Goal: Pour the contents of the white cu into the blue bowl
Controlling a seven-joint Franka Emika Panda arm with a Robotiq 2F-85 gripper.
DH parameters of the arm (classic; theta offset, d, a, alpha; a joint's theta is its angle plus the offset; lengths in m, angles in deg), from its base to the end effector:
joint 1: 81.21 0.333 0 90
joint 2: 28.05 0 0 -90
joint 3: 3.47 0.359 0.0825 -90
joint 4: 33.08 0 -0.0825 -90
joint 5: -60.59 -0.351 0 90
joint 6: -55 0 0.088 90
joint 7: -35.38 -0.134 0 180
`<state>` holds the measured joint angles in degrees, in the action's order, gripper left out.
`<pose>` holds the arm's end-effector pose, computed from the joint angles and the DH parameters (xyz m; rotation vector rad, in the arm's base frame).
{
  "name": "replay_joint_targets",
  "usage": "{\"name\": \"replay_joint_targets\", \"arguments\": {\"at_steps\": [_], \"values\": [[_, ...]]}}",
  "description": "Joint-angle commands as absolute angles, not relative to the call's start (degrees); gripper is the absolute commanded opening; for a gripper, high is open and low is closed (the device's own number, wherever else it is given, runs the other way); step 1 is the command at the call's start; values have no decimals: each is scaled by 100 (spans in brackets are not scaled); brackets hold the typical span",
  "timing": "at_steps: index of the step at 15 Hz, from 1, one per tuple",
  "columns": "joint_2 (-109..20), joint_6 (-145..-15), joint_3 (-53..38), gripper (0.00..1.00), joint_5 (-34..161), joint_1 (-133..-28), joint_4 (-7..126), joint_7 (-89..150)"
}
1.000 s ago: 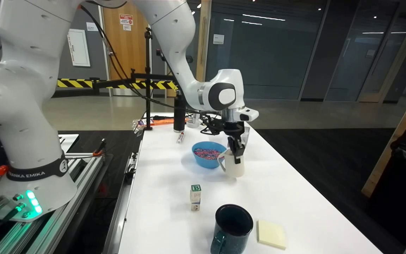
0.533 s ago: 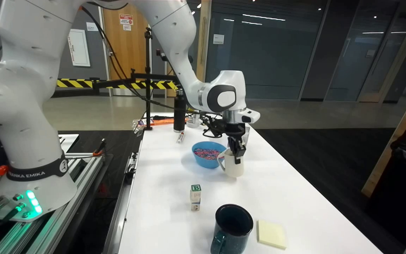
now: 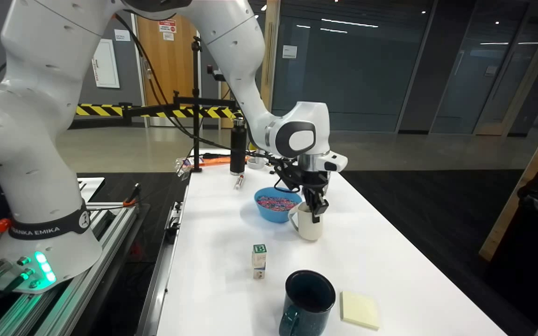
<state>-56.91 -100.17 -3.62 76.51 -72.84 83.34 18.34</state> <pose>0.6149 0.0955 0.2487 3.0257 0.1347 0.2999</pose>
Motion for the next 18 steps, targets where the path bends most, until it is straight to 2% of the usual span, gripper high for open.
{"name": "replay_joint_targets", "arguments": {"at_steps": [1, 9, 10, 18], "values": [[-5813, -10104, -403, 1, 7381, -7282, 8183, 2168], [-5840, -10125, -391, 1, 7294, -7331, 8153, 2286], [-5785, -10028, -539, 6, 7441, -7166, 8224, 2116], [-5785, -10028, -534, 6, 7394, -7172, 8224, 2139]]}}
